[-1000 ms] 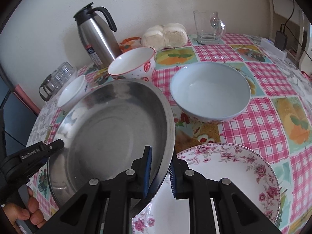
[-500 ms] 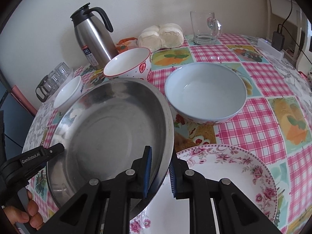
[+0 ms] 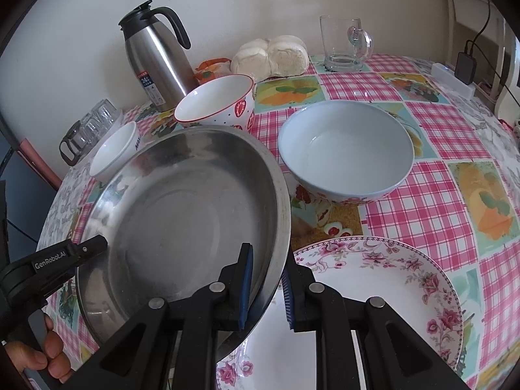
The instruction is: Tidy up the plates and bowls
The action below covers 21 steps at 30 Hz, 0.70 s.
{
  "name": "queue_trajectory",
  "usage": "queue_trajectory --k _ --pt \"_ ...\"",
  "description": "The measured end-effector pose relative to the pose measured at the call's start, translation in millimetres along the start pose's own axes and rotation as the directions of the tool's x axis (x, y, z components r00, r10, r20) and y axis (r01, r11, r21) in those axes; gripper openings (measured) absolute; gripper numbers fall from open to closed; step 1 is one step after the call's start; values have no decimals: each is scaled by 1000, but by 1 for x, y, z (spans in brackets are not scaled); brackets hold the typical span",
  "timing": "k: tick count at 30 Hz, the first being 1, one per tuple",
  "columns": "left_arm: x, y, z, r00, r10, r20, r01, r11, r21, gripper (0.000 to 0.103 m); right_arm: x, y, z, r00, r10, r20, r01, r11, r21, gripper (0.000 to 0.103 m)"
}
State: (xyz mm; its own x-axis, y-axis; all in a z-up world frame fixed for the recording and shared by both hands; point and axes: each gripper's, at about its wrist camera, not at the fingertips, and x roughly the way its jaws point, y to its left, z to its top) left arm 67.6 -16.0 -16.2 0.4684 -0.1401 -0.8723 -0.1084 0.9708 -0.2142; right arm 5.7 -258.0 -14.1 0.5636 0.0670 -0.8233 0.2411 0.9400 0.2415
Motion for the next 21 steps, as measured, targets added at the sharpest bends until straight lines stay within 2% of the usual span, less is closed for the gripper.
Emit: queue_trajectory --k 8,16,21 --pt "1 2 -1 1000 -6 -16 6 1000 -4 26 -4 -1 0 1000 -9 -1 9 1000 4 20" --pt "-6 4 3 1000 26 -12 -26 1000 -10 26 -11 -2 2 1000 -15 -2 15 1000 23 20" --pt "-18 4 6 999 41 18 -40 999 -11 26 -29 1 6 998 -43 39 43 999 0 20"
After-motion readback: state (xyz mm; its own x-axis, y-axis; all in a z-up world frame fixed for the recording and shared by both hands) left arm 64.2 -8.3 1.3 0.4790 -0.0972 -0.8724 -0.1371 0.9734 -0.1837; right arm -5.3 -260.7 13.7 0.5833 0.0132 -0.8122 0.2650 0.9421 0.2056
